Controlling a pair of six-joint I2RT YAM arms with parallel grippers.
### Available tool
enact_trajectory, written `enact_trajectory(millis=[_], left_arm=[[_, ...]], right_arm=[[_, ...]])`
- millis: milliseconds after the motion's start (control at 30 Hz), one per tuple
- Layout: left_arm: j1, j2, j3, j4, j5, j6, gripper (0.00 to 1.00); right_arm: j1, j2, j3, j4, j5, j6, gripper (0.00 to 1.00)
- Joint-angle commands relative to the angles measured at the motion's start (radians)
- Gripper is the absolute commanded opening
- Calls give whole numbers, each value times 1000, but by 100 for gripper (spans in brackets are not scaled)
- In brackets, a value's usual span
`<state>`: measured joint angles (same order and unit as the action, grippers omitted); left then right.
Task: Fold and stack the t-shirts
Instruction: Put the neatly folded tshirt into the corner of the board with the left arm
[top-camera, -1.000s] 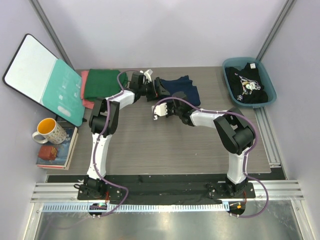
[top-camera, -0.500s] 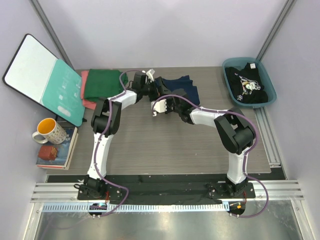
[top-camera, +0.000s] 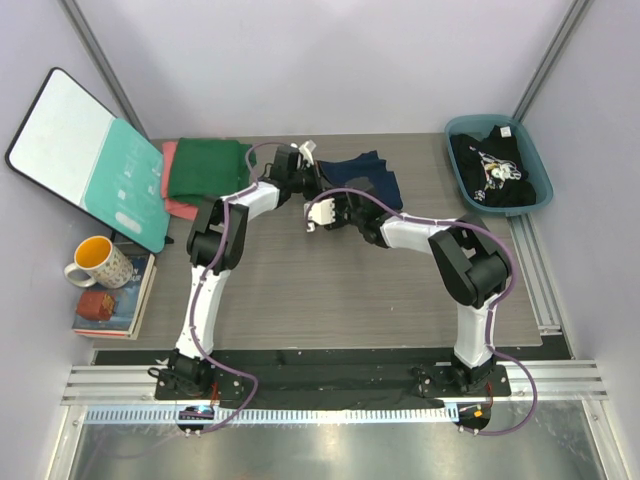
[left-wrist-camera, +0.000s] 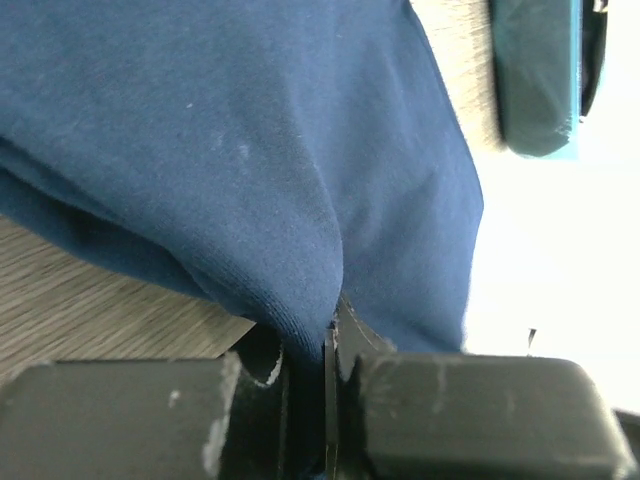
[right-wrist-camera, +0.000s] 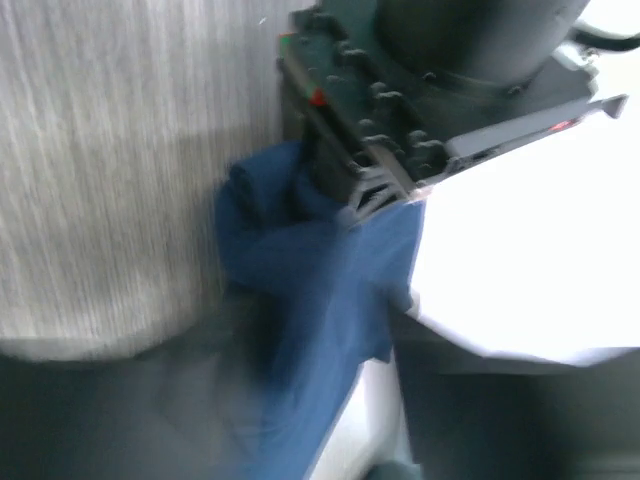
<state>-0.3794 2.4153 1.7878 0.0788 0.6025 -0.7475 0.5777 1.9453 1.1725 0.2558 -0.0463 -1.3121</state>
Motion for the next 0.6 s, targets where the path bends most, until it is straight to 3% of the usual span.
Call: enact_trajectory(millis=[0, 200, 433, 567], left_arm=[[-3, -18, 25, -40, -29, 52, 0], [5, -81, 62, -177, -58, 155, 0], [39, -101, 153, -367, -66, 303, 0], [66, -120, 182, -448, -66, 374, 0]], right_arm=[[-1, -37, 16, 82, -4, 16, 97], [-9, -129, 44, -122, -81, 155, 100], [-79, -327, -5, -407, -271, 275, 100], [-156, -365, 7, -620, -339, 243, 100]])
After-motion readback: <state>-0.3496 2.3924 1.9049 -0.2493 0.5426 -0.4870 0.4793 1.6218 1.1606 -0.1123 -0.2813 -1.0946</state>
